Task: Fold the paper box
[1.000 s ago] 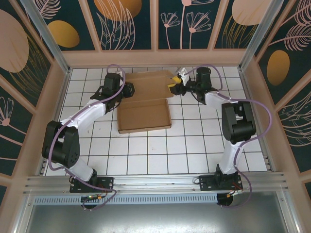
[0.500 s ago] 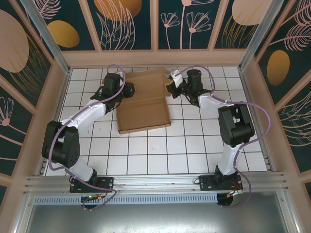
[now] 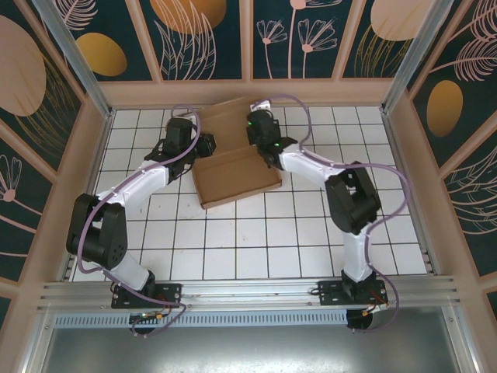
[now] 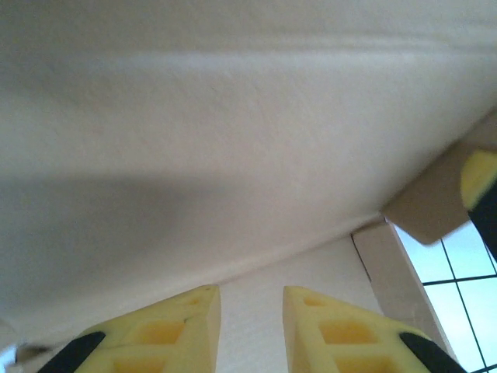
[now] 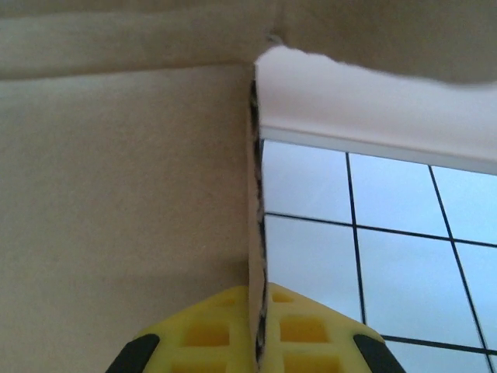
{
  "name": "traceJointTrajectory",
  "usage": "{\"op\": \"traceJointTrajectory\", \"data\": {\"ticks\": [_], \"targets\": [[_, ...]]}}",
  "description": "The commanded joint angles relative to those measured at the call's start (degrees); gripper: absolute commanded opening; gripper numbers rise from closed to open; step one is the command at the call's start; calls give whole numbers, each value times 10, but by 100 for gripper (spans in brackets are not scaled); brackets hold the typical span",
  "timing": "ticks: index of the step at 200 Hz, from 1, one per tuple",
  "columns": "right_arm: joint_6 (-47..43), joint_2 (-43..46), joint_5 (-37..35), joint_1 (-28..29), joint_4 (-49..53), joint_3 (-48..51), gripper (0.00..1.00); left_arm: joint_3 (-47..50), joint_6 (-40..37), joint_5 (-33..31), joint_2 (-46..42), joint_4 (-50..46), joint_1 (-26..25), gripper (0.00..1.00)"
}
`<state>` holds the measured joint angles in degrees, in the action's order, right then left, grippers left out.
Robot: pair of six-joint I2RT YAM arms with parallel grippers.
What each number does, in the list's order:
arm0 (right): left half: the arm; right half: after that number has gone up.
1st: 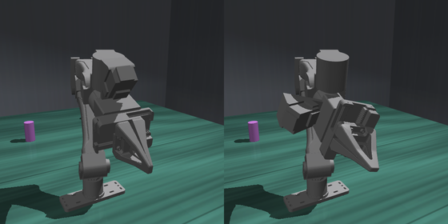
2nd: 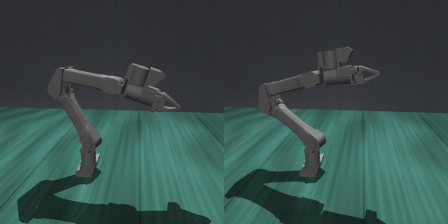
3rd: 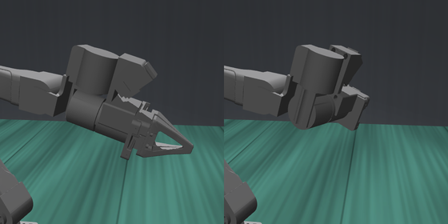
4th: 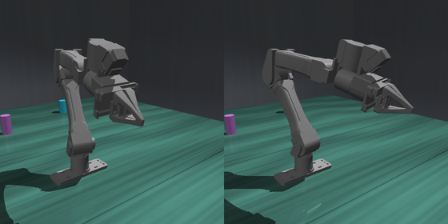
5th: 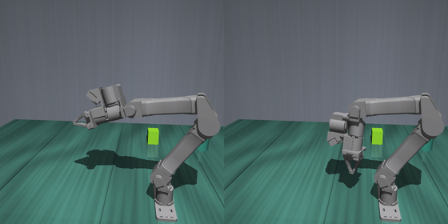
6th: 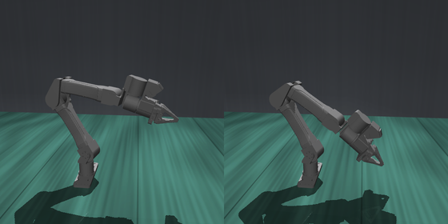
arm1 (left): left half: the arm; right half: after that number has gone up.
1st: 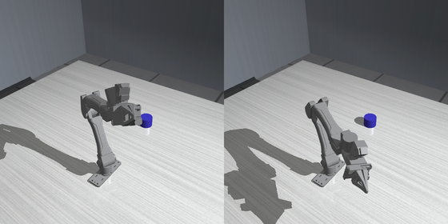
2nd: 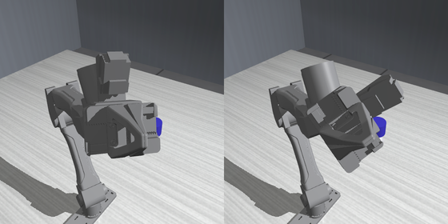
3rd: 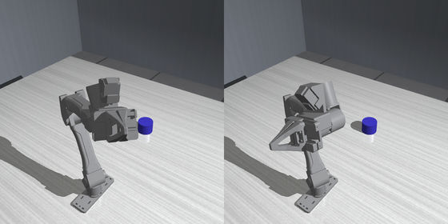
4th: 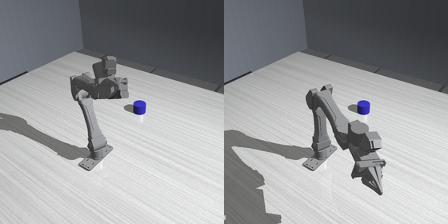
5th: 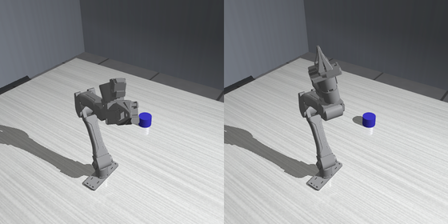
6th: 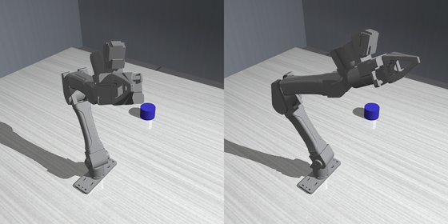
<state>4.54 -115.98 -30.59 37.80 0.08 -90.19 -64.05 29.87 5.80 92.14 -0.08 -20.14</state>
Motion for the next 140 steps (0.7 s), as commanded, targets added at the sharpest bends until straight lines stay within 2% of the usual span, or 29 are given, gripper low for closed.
{"op": "traceJointTrajectory", "data": {"ticks": [1, 24, 63, 82, 99, 117, 132, 140], "targets": [[79, -79, -160, 33, 110, -89, 0, 7, 5, 6, -17, 16, 4, 28], [53, -86, -147, 31, 73, -79, 0, 11, 1, 3, -24, 17, 5, 28], [-54, -1, 12, -10, -76, 57, 0, 22, -11, -5, -68, 32, 4, 30], [-110, 30, 49, -28, -118, 100, 0, 26, -21, -51, -105, 28, 10, 34], [-139, 57, 80, -41, -149, 135, 0, 36, -11, -79, -139, 32, 40, 39], [-155, 93, 118, -56, -204, 189, 0, 48, 7, -71, -162, 44, 86, 44], [-157, 124, 190, -61, -230, 223, 0, 47, 5, -55, -161, 48, 111, 46], [-157, 136, 224, -86, -246, 239, 0, 43, -4, -43, -154, 47, 119, 47]]}}
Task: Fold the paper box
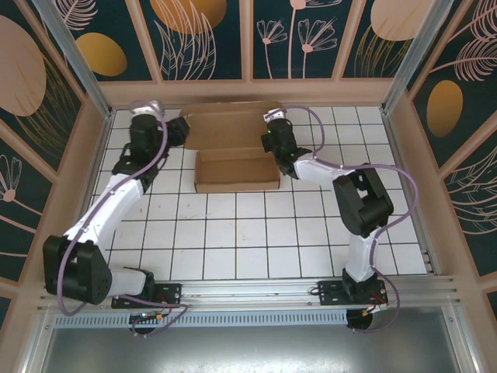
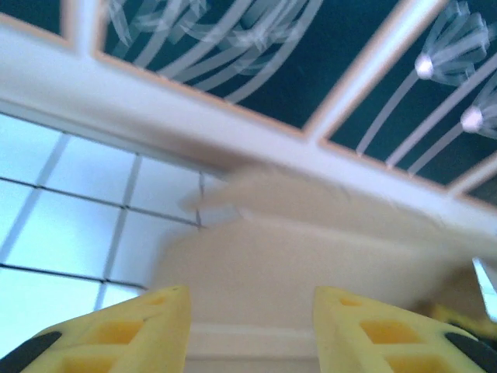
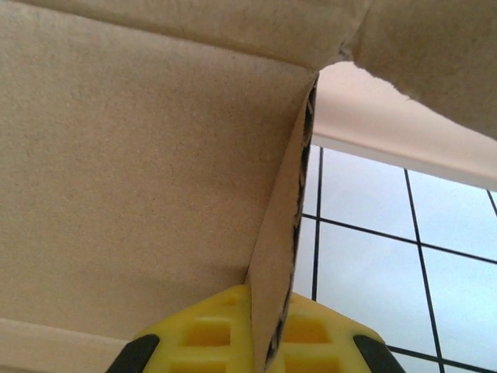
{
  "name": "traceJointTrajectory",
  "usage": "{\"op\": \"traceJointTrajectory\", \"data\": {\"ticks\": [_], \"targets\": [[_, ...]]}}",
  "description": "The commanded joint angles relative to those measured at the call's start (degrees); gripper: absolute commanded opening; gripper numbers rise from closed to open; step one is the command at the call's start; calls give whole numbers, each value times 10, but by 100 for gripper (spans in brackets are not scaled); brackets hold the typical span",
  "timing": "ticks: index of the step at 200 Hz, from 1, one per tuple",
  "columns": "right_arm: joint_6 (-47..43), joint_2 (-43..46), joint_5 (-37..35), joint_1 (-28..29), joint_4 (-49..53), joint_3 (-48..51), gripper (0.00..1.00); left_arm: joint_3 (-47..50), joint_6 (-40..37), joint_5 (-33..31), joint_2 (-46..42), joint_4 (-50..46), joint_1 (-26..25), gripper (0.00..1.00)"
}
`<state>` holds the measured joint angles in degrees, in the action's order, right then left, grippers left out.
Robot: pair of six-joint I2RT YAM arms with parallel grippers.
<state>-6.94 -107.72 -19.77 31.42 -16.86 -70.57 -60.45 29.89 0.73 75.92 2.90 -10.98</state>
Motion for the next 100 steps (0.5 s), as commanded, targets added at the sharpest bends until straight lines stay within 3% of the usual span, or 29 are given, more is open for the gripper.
{"op": "traceJointTrajectory", "data": {"ticks": [1, 19, 42, 60, 87, 100], "targets": [[-42, 55, 119, -24, -79, 45, 0, 7, -5, 8, 9, 18, 28, 47], [-59, 74, 209, -53, -114, 71, 0, 28, -34, 42, 15, 60, 40, 48], [-73, 77, 375, -101, -115, 65, 0, 97, -94, 175, 14, 213, 62, 50], [-81, 54, 468, -138, -82, 32, 0, 111, -128, 230, 29, 273, 74, 53], [-85, 16, 568, -176, -32, -27, 0, 114, -227, 320, 67, 318, 76, 57], [-92, 2, 589, -182, -17, -46, 0, 99, -272, 323, 93, 297, 78, 59]]}}
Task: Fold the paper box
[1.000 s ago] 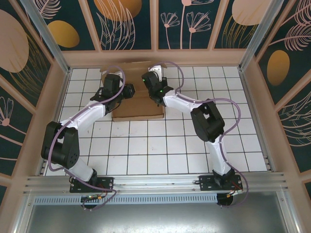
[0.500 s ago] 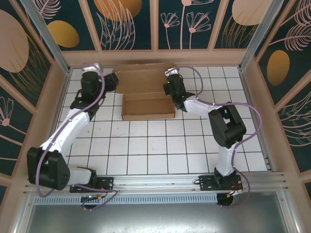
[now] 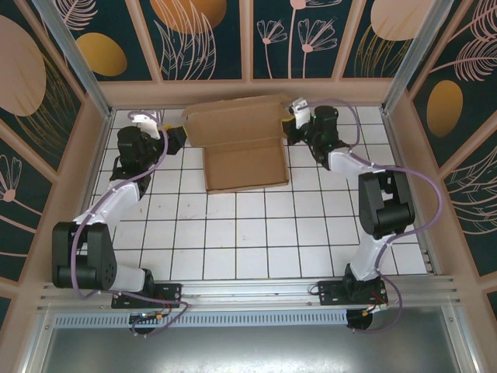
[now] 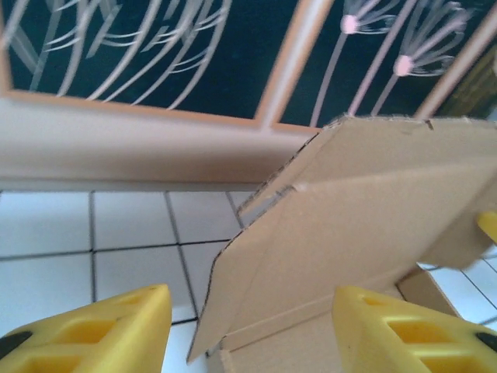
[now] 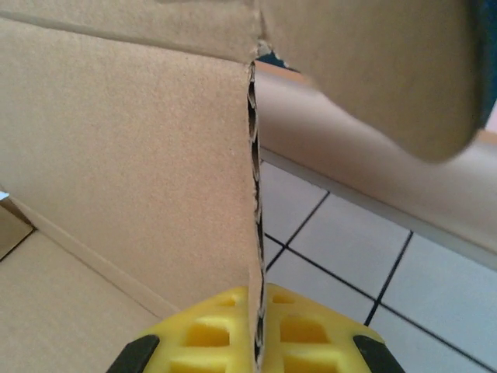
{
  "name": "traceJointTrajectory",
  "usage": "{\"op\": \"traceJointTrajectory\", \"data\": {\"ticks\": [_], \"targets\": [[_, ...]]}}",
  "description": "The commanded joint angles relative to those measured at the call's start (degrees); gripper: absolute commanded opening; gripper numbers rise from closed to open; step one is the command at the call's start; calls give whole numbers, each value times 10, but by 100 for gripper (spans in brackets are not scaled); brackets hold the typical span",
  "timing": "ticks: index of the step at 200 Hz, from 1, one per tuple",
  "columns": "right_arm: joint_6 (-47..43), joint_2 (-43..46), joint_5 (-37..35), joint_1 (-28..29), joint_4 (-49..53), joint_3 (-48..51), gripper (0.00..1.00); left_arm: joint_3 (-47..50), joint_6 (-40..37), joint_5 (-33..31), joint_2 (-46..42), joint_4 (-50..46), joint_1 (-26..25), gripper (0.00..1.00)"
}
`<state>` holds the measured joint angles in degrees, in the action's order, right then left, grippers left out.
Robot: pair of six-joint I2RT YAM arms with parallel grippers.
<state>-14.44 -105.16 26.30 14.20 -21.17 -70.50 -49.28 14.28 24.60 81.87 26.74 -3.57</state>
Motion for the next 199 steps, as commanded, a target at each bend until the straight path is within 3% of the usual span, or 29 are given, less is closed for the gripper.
{"op": "traceJointTrajectory", "data": {"ticks": [1, 26, 55, 107, 147, 174, 199], "targets": [[-18, -25, 128, -11, 28, -47, 0, -15, -119, 85, 36, 56, 4, 59], [-51, -50, 124, -10, 87, -85, 0, -91, -166, 126, 110, -7, 22, 57], [-40, -58, 129, -16, 65, -73, 0, -142, -197, 118, 168, -44, 32, 56], [-48, -81, 127, -14, 83, -88, 0, -173, -256, 84, 221, -78, 33, 48], [-56, -83, 128, -14, 100, -101, 0, -200, -286, 14, 251, -57, 36, 54], [-55, -78, 129, -12, 101, -97, 0, -225, -281, 39, 278, -55, 55, 57], [-60, -79, 125, -7, 103, -95, 0, -265, -276, 106, 308, -80, 62, 56]]}}
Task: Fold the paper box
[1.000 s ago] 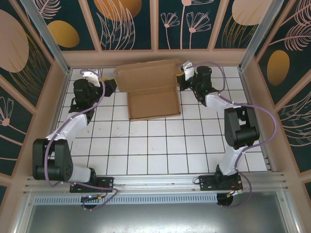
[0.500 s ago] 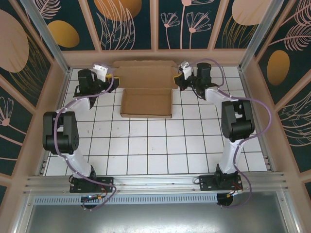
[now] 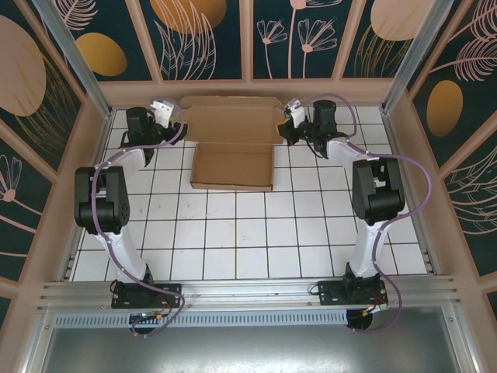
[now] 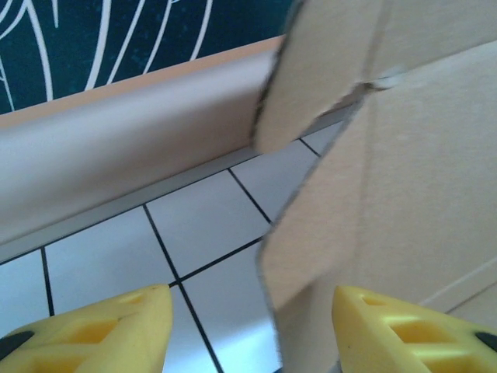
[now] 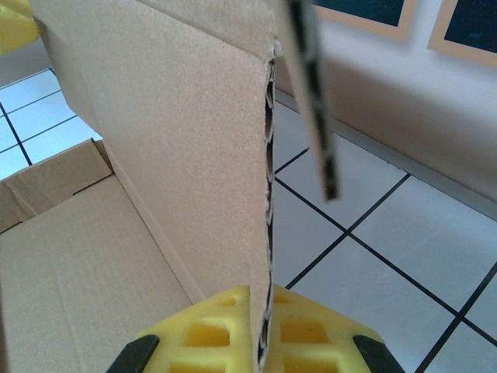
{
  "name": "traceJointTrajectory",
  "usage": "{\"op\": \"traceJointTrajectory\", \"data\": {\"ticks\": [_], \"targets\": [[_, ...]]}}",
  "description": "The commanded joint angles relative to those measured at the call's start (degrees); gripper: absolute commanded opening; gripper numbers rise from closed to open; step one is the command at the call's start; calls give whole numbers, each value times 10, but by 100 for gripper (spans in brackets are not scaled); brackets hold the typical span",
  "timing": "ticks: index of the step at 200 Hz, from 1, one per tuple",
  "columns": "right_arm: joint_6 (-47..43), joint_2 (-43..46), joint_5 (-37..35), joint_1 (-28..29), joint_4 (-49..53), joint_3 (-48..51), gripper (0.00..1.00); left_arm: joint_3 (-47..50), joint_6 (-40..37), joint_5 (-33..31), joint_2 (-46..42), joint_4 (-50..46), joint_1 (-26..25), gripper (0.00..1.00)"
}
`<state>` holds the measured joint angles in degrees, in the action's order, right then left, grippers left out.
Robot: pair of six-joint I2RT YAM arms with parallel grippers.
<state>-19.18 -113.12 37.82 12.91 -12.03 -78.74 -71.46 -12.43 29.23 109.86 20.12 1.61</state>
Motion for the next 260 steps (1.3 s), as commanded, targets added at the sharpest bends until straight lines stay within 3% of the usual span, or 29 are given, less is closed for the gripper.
{"op": "traceJointTrajectory", "data": {"ticks": [1, 31, 69, 95, 124, 165, 186, 215, 236, 251, 260], "targets": [[-13, 0, 10, 6, 12, -13, 0, -44, -8, 62, 29, -14, 10, 56], [-15, -9, 7, 10, 18, -20, 0, -77, 12, 122, 54, -26, 10, 51], [-11, -16, 7, 11, 19, -24, 0, -87, 16, 132, 63, -31, 10, 48], [-7, -16, 5, 12, 16, -22, 0, -99, 29, 136, 74, -31, 10, 37], [0, -12, -4, 12, 8, -16, 0, -97, 41, 150, 73, -30, 8, 15], [26, 2, -32, 15, -17, -1, 0, -62, 62, 154, 46, 5, 4, 5], [55, 9, -64, 22, -30, 6, 0, -36, 75, 117, 22, 23, -9, 2], [121, 5, -191, 53, -32, 1, 0, 0, 85, -13, -18, 22, -42, 2], [161, -1, -345, 95, -14, -13, 0, 32, 131, -84, -44, 33, -58, 2], [219, -11, -514, 134, -13, -28, 0, 44, 176, -127, -54, 28, -68, 1], [238, -16, -578, 155, -10, -36, 0, 58, 205, -147, -61, 35, -71, 1]]}}
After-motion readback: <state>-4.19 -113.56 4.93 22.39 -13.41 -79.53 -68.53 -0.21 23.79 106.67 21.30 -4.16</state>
